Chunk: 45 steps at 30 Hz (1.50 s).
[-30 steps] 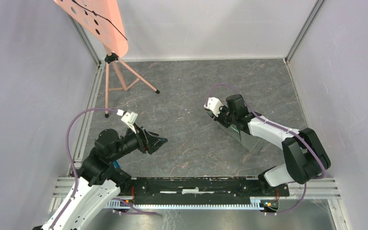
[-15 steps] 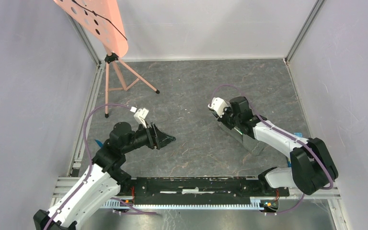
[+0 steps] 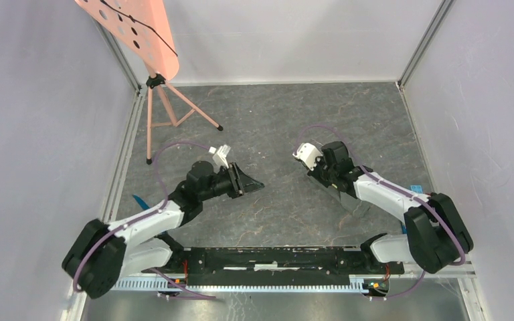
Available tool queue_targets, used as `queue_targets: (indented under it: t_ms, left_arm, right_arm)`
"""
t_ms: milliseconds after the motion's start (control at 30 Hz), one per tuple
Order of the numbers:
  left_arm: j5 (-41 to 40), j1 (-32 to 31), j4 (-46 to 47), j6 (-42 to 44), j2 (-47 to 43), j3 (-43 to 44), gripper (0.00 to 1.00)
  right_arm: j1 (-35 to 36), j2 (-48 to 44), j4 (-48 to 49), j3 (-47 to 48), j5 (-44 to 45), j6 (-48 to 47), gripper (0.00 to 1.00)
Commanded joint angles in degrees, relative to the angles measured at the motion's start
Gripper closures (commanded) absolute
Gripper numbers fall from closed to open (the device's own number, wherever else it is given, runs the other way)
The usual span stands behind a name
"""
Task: Fold the napkin into a case and place the utensils inside
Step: Insert the fork into the folded napkin.
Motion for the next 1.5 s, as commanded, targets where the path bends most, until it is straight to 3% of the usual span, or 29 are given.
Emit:
queue_targets:
  t_ms: [0,133,233,500,833,1000,1467]
  left_arm:
    - [-6.08,-5.39,14.01,-4.75,9.56,4.82,0.64]
    - [-9.50,-9.85,19.90,-7.28,21.83,10.20,0.68]
    - [-10.03,-11.51,26.18,-11.05,32.26,14.79,0.79]
    - [-15.75,-13.84,31.08,-17.99,51.98,27.17,0.98]
    - [-20.65,-14.18,31.44,-18.73,59.35,32.09,0.98]
    - [-21.46,-15.36,28.64,-16.85,59.35,34.41,0.98]
    - [-26.73,-15.83,16.45,-21.74,63.34,37.05,0.98]
  right_arm:
    - [-0.31,-2.65,-0.20,-0.50,2.72,0.18,1.00]
    - [-0.31,-3.43,-0.83,-0.56,3.90,1.80,1.00]
    - [-0.35,-3.79,-0.01,-1.24,3.31,3.40,1.00]
    - [-0.82,-4.27,2.65,-2.82,0.79,5.20,1.00]
    - [-2.05,-5.34,2.55,-2.87,-1.32,4.94,1.00]
    - [-2.33,-4.52,2.18,-3.04,-1.93,4.70,1.00]
    - [-2.69,-3.49,-0.50,-2.52,2.15,2.15,1.00]
